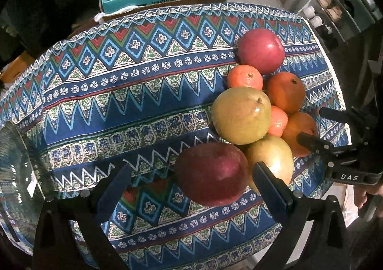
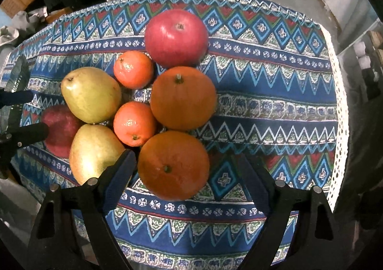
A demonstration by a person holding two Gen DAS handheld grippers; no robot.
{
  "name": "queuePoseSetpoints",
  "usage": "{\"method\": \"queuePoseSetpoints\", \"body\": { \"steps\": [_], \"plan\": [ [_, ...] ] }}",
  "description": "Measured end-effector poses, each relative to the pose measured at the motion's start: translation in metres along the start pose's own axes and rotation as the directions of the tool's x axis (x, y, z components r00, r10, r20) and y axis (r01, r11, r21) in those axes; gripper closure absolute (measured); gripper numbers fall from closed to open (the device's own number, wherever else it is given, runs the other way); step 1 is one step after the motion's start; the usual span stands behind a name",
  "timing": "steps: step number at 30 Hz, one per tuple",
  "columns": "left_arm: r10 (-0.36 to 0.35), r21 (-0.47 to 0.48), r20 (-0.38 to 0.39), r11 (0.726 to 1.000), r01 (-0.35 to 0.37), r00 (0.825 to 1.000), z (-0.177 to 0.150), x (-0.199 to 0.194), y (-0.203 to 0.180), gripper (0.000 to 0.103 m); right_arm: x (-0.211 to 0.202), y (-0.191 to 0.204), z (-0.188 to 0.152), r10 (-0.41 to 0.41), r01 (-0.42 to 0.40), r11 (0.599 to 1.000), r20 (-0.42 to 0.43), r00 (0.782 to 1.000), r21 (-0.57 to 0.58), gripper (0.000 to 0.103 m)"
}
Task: Organize fruits
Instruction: 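Move both tools down toward the fruit cluster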
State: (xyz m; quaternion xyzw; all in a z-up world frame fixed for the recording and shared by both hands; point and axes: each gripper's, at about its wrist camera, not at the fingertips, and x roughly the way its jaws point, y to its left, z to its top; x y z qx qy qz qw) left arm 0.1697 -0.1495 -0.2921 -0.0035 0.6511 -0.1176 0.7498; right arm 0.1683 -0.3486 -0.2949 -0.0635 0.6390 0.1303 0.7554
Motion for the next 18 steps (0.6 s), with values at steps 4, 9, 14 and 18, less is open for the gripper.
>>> {"method": "queuePoseSetpoints", "body": {
  "steps": [4,9,14,18],
  "plan": [
    [-0.024,-0.023,-0.007,0.999,0.024,1.0,0.001,0.007,0.001,0.001,0.003,-0.004,0.001,0.008,-0.008,1.0,-0.006,1.0,0.002,0.017],
    [-0.057,-0.036,-0.013,0.998,0.056,0.998,0.001,0.017,-0.002,0.001,0.008,-0.006,0.003,0.033,-0.033,0.999,-0.011,0.999,0.013,0.017],
    [-0.042,-0.013,-0.004,0.999,0.042,0.999,-0.002,0.028,-0.008,0.001,0.017,-0.012,0.002,0.069,-0.068,0.997,-0.022,0.997,0.039,0.017],
    [-0.098,-0.035,-0.026,0.995,0.097,0.995,-0.004,0.036,0.001,0.001,0.025,-0.017,0.001,0.106,-0.104,0.993,-0.03,0.994,0.059,0.024]
  ]
}}
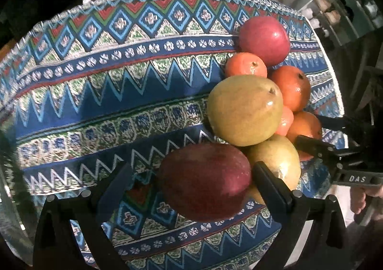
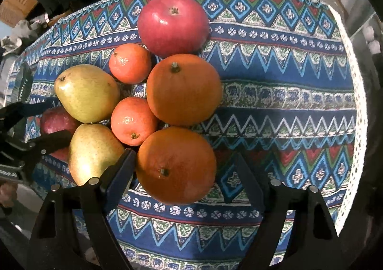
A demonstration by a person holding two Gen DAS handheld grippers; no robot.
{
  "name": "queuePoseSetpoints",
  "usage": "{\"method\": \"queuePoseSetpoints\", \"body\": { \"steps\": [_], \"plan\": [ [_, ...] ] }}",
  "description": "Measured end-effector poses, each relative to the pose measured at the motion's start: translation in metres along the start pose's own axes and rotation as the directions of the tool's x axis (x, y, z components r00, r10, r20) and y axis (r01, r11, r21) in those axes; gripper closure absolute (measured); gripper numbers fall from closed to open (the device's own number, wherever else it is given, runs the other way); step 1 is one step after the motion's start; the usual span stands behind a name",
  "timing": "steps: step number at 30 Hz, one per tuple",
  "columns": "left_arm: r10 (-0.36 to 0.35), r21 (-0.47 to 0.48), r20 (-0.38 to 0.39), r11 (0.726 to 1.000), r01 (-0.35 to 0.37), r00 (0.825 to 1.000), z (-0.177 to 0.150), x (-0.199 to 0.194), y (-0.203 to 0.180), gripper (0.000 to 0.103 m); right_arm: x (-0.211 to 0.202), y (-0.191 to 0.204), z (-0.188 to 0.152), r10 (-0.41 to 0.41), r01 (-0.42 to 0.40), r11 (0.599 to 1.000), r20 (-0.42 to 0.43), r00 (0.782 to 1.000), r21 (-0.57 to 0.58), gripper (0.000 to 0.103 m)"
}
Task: Organize fruits
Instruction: 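Move both tools down toward the fruit cluster, then grasp the red apple with the left tool while the right tool grasps a large orange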
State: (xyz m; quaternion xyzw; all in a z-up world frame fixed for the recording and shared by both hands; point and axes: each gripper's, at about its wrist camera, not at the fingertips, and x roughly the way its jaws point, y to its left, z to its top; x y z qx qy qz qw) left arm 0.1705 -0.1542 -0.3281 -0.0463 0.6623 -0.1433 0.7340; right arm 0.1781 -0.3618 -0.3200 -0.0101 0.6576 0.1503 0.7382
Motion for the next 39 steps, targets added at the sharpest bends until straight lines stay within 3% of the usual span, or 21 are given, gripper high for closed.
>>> {"method": "queuePoseSetpoints", "body": {
  "steps": [4,12,29,31,32,39],
  "plan": [
    [-0.03,0.051,-0.003,0.998,0.03,1.0,-0.005,-0.001,-0.002,0.008,0.002,-0.004,-0.004,0.037,-0.037,0.999,0.003,0.999,0.009,0.035],
    [0.014,0.142,0.005,0.99,-0.015,1.0,-0.011,-0.007,-0.011,0.012,-0.008,-0.009,-0.004,-0.112,0.113,0.993,0.025,0.993,-0.018,0.036],
    [-0.13,0.024,-0.001,0.991,0.13,0.992,0.002,0.004,0.013,0.01,0.015,-0.016,-0.009,-0.073,0.074,0.997,-0.031,0.997,0.03,0.032],
    [-0.167,-0.004,-0.01,0.986,0.167,0.986,0.0,0.003,0.016,0.017,0.017,-0.015,-0.012,-0.068,0.069,0.997,-0.025,0.997,0.031,0.032],
    [-0.202,-0.019,-0.013,0.979,0.202,0.979,-0.001,0.002,0.018,0.025,0.018,-0.015,-0.013,-0.067,0.068,0.997,-0.02,0.998,0.032,0.033],
    [-0.181,-0.005,0.002,0.983,0.181,0.983,-0.01,-0.004,0.014,0.025,0.017,-0.015,-0.015,-0.063,0.063,0.997,0.007,0.998,0.053,0.034]
  ]
}}
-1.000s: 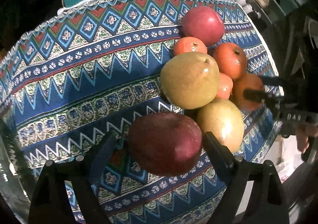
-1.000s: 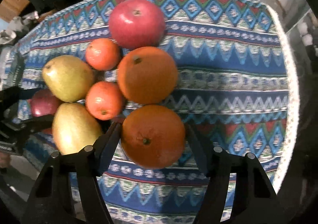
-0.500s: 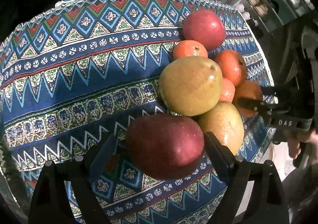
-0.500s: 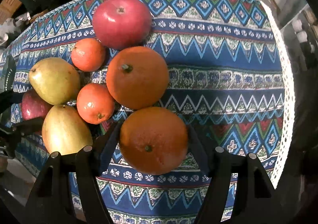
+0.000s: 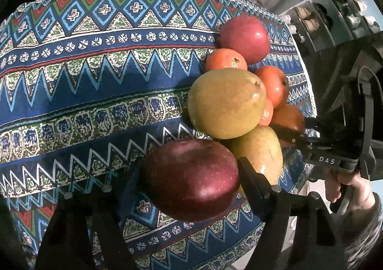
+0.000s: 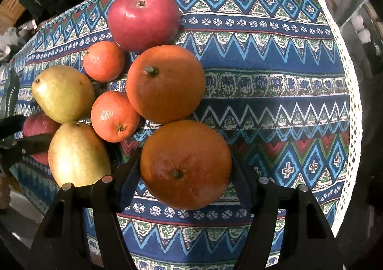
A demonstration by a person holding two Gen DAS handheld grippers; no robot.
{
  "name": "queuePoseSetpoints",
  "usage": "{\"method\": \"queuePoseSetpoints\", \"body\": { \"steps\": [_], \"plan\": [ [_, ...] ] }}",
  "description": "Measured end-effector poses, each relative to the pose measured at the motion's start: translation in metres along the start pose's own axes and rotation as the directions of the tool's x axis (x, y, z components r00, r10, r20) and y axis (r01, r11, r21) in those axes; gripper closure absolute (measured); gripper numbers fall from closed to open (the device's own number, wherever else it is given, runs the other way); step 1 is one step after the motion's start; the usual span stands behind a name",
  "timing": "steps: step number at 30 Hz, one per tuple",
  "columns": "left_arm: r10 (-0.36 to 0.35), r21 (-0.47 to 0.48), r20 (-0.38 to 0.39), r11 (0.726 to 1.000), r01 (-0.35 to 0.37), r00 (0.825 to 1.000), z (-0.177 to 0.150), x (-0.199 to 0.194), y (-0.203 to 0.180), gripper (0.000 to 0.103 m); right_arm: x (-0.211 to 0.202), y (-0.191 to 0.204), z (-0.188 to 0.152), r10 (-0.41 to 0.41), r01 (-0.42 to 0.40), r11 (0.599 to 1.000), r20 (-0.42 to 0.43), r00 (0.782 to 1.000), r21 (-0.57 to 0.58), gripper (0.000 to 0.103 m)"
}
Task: Organize fruits
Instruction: 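Grasp the red apple with the left tool while the right tool grasps a large orange, then lift the apple with the left tool while the right tool carries the orange toward the glass bowl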
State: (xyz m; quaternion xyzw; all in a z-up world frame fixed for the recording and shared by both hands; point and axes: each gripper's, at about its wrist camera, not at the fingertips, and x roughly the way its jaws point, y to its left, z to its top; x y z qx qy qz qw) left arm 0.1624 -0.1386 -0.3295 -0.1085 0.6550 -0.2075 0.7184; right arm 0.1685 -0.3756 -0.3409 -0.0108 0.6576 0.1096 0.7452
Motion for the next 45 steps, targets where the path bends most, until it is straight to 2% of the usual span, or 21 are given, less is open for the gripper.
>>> {"method": "queuePoseSetpoints", "body": {
  "steps": [4,14,26,39,45],
  "plan": [
    [0.075,0.057,0.036,0.995,-0.077,0.997,-0.006,-0.004,-0.01,0.025,-0.01,0.005,-0.002,-0.009,0.01,1.0,0.027,1.0,-0.011,0.034],
    [0.162,0.152,0.129,0.972,-0.181,0.978,-0.012,-0.024,-0.027,0.025,-0.044,0.026,-0.001,-0.041,0.048,0.997,0.106,0.993,-0.056,0.034],
    [0.17,0.154,0.228,0.966,-0.208,0.959,-0.016,-0.072,-0.032,0.025,-0.096,0.048,-0.002,-0.013,0.029,0.997,0.221,0.975,-0.072,0.034],
    [0.162,0.155,0.336,0.962,-0.224,0.928,-0.027,-0.141,-0.043,0.025,-0.164,0.075,-0.004,0.024,0.016,0.995,0.377,0.926,-0.102,0.034],
    [0.159,0.153,0.366,0.962,-0.227,0.917,-0.034,-0.163,-0.041,0.025,-0.187,0.093,-0.003,0.042,0.013,0.992,0.419,0.907,-0.129,0.034]
  ]
}}
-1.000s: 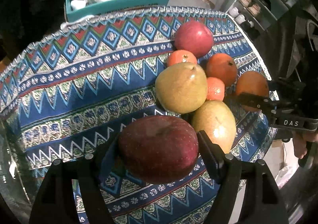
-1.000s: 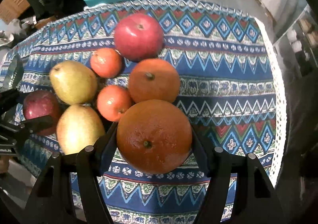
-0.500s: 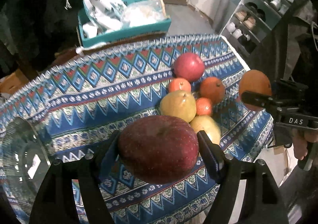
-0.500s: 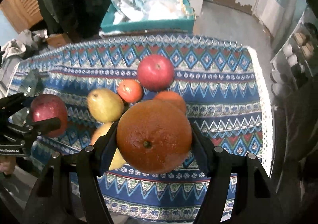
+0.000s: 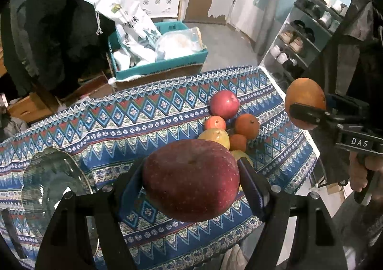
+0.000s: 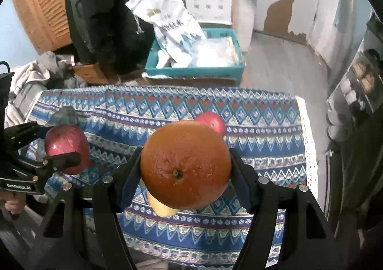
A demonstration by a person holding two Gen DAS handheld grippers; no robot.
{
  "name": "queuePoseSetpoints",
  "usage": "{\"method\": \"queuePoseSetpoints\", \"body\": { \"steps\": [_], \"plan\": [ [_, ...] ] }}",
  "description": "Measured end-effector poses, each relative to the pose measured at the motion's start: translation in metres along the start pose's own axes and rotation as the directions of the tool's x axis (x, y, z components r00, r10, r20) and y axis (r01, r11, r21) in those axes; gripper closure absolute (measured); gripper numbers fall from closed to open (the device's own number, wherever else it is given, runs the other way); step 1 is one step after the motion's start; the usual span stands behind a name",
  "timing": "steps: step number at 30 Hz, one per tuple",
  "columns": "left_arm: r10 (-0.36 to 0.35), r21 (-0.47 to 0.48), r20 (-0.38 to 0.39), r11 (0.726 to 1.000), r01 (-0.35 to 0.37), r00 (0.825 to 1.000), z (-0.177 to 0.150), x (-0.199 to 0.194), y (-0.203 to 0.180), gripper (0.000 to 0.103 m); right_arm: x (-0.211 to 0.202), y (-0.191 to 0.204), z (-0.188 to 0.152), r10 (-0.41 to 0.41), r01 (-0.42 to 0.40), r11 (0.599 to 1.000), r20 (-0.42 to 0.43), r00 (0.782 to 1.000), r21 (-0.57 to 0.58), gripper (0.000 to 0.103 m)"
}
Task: Organize fruits
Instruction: 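Lift the apple with the left tool while the right tool carries the orange toward the glass bowl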
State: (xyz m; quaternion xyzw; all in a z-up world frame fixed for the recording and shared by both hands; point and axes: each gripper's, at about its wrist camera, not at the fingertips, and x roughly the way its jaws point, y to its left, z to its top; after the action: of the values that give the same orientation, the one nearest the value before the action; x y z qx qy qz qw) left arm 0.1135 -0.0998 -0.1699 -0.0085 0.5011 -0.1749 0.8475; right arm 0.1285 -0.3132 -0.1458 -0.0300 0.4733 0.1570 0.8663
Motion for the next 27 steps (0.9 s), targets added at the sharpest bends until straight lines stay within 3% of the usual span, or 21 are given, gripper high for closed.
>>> {"method": "queuePoseSetpoints", "body": {
  "steps": [11,27],
  "plan": [
    [0.032,-0.026,0.032,0.999,-0.031,0.999,-0.012,-0.025,0.027,0.025,0.0,0.043,0.014,0.092,-0.09,0.994,0.024,0.995,-0.06,0.034],
    [0.097,-0.146,0.034,0.985,-0.091,0.995,-0.038,-0.039,0.103,0.025,0.043,0.134,0.038,0.217,-0.225,0.957,-0.064,0.974,-0.183,0.034]
  ]
}}
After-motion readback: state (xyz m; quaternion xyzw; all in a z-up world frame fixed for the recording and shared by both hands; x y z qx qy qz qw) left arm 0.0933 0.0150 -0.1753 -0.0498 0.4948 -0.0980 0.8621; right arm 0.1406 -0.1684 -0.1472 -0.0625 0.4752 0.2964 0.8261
